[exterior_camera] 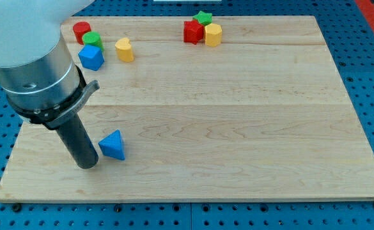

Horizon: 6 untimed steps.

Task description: Move the blue triangle diagonally to the top right of the blue cube

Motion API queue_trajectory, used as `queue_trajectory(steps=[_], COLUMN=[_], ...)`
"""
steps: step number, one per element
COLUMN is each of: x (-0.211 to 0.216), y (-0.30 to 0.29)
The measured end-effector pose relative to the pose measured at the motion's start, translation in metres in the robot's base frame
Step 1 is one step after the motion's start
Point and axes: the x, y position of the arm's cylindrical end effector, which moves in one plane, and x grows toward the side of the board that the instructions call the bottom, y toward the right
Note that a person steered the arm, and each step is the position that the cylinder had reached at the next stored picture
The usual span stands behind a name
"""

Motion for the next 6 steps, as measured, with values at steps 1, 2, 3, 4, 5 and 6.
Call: queue_trajectory(steps=[1, 2, 3, 4, 5, 6], x=[0.000, 0.000, 0.000, -0.011, -0.040, -0.067], y=[0.006, 0.005, 0.035, 0.045, 0.045, 0.045])
